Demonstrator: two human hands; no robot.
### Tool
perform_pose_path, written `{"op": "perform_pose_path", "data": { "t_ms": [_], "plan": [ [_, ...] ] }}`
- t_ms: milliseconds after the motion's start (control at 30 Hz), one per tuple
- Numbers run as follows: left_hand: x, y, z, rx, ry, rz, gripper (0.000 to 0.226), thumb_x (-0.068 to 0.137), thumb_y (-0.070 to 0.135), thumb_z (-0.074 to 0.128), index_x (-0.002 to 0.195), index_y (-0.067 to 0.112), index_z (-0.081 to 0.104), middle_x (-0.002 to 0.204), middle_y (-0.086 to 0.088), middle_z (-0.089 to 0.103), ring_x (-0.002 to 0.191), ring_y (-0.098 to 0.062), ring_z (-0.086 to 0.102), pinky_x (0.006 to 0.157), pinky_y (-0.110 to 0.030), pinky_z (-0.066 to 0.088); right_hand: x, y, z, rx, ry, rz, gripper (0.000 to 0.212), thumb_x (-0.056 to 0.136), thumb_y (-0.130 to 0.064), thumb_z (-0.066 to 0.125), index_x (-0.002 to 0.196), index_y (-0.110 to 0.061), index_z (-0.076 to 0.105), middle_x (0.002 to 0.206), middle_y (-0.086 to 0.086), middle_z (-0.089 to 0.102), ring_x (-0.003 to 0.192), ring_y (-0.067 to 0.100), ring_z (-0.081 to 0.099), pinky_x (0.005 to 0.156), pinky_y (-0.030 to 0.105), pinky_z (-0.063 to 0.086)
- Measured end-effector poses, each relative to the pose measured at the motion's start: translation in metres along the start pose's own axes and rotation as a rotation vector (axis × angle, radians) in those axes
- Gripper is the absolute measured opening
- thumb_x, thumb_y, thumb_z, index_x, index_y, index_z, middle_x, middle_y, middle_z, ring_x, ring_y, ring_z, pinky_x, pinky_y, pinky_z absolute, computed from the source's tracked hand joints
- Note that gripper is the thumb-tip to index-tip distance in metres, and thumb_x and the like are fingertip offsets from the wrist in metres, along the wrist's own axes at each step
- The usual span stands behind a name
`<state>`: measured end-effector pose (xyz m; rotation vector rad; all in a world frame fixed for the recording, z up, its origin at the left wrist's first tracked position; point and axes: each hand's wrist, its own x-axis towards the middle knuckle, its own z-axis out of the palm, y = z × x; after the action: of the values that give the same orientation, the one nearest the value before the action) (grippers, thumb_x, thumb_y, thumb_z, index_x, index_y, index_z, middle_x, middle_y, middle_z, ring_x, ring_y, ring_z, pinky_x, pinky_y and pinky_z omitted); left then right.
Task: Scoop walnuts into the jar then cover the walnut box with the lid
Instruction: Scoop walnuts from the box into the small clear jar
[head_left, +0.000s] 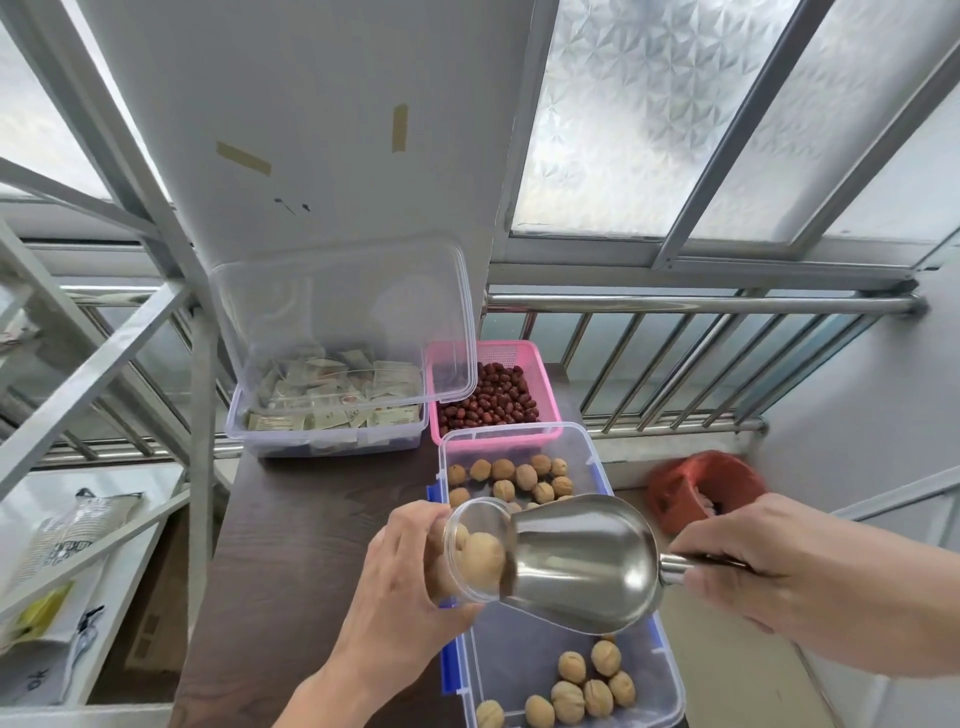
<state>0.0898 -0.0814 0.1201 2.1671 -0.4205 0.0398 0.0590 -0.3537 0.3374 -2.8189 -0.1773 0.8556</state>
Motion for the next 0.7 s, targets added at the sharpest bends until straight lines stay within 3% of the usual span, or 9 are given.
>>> {"op": "perform_pose_path", "data": {
  "t_ms": [200, 300, 400, 500, 567, 700],
  "plan": [
    [-0.003, -0.009, -0.004, -0.079, 0.069, -0.065, 0.086, 0.054, 0.040, 0.091, 0.125, 0.042, 0.042, 0.125, 0.023, 0.048, 0.114, -0.009, 0.055, 0.093, -0.034, 0.051, 0.001, 0.012, 0.001, 0.140, 0.032, -0.024, 0.029, 0.097, -0.039, 0.051, 0.090, -0.016, 0.066, 0.072, 0.000, 0.066, 0.057, 0.009, 0.054, 0.061, 0.024, 0.049],
    [-0.007, -0.015, -0.006, -0.084, 0.089, -0.090, 0.088, 0.053, 0.039, 0.092, 0.126, 0.039, 0.043, 0.127, 0.020, 0.049, 0.114, -0.010, 0.056, 0.091, -0.035, 0.052, 0.001, 0.029, 0.020, 0.376, 0.039, 0.025, 0.027, 0.099, -0.024, 0.054, 0.090, -0.004, 0.070, 0.050, -0.003, 0.059, 0.045, 0.005, 0.047, 0.047, 0.014, 0.039],
    [-0.012, -0.020, -0.007, -0.098, 0.112, -0.114, 0.089, 0.052, 0.038, 0.093, 0.126, 0.039, 0.043, 0.125, 0.022, 0.049, 0.114, -0.008, 0.055, 0.091, -0.031, 0.051, 0.006, 0.043, 0.060, 0.622, 0.041, 0.124, 0.023, 0.100, -0.011, 0.054, 0.093, 0.003, 0.071, 0.046, 0.002, 0.055, 0.045, 0.010, 0.044, 0.045, 0.014, 0.036],
    [-0.017, -0.024, -0.008, -0.122, 0.155, -0.123, 0.092, 0.051, 0.030, 0.096, 0.123, 0.046, 0.042, 0.123, 0.022, 0.049, 0.115, -0.005, 0.054, 0.091, -0.018, 0.047, 0.026, 0.049, 0.118, 0.663, -0.037, 0.264, 0.030, 0.098, -0.011, 0.058, 0.071, -0.009, 0.071, 0.043, -0.004, 0.054, 0.044, 0.002, 0.045, 0.049, 0.013, 0.037],
    [-0.020, -0.027, -0.007, -0.125, 0.170, -0.130, 0.094, 0.051, 0.026, 0.097, 0.122, 0.049, 0.041, 0.122, 0.023, 0.049, 0.115, -0.002, 0.053, 0.089, -0.010, 0.044, 0.045, 0.049, 0.155, 0.627, -0.077, 0.352, 0.044, 0.095, -0.013, 0.060, 0.051, -0.017, 0.058, 0.039, -0.007, 0.051, 0.043, -0.002, 0.045, 0.052, 0.015, 0.037],
    [-0.023, -0.028, -0.009, -0.121, 0.174, -0.132, 0.098, 0.049, 0.022, 0.098, 0.121, 0.052, 0.040, 0.123, 0.023, 0.048, 0.115, 0.000, 0.053, 0.089, -0.006, 0.042, 0.075, 0.049, 0.199, 0.656, -0.055, 0.491, 0.049, 0.089, -0.016, 0.058, 0.041, -0.024, 0.051, 0.048, -0.003, 0.055, 0.051, 0.008, 0.052, 0.056, 0.024, 0.040]
  ]
}}
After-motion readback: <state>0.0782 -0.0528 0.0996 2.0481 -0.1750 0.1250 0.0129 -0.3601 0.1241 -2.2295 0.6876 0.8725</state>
